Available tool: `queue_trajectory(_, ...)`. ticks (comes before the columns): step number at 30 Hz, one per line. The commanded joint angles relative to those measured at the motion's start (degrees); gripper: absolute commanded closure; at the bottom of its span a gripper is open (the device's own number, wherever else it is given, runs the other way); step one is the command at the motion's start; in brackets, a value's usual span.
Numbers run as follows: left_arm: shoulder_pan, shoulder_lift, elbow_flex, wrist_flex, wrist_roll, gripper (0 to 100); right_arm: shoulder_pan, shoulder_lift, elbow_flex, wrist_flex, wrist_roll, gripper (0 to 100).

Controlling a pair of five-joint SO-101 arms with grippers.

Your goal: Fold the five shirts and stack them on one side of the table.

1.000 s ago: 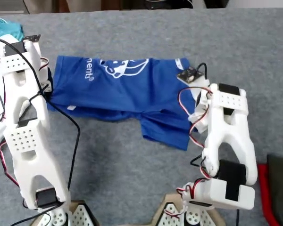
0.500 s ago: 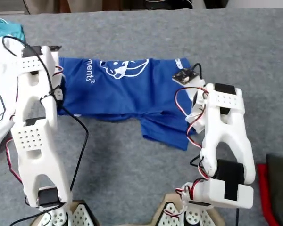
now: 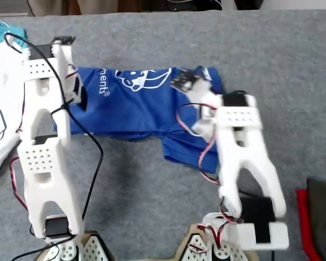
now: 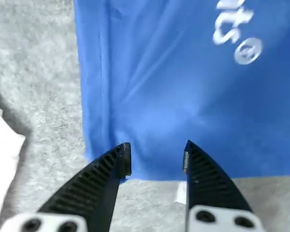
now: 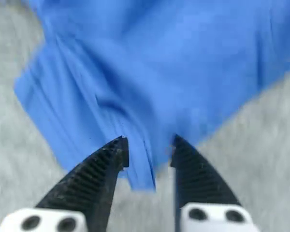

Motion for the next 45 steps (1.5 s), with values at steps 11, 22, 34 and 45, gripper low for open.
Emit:
queue_trajectory(11,-1.2,-4.2,-0.6,0.6,3.9,81,-5.7,19.0,-13.6,-3.7,-2.5,88.5)
queue_trajectory(22,-3.7,-3.8,2.4,0.6,3.6,81,-6.5,21.5,-15.5,0.0,-2.5,99.0)
queue_trajectory(34,-3.3,-4.1,2.4,0.6,3.6,81,-6.5,16.3,-15.3,6.0,-2.8,99.2)
queue_trajectory(45,-3.6,-4.3,2.5,0.6,3.6,81,-13.4,12.4,-8.7,6.1,-4.6,99.3)
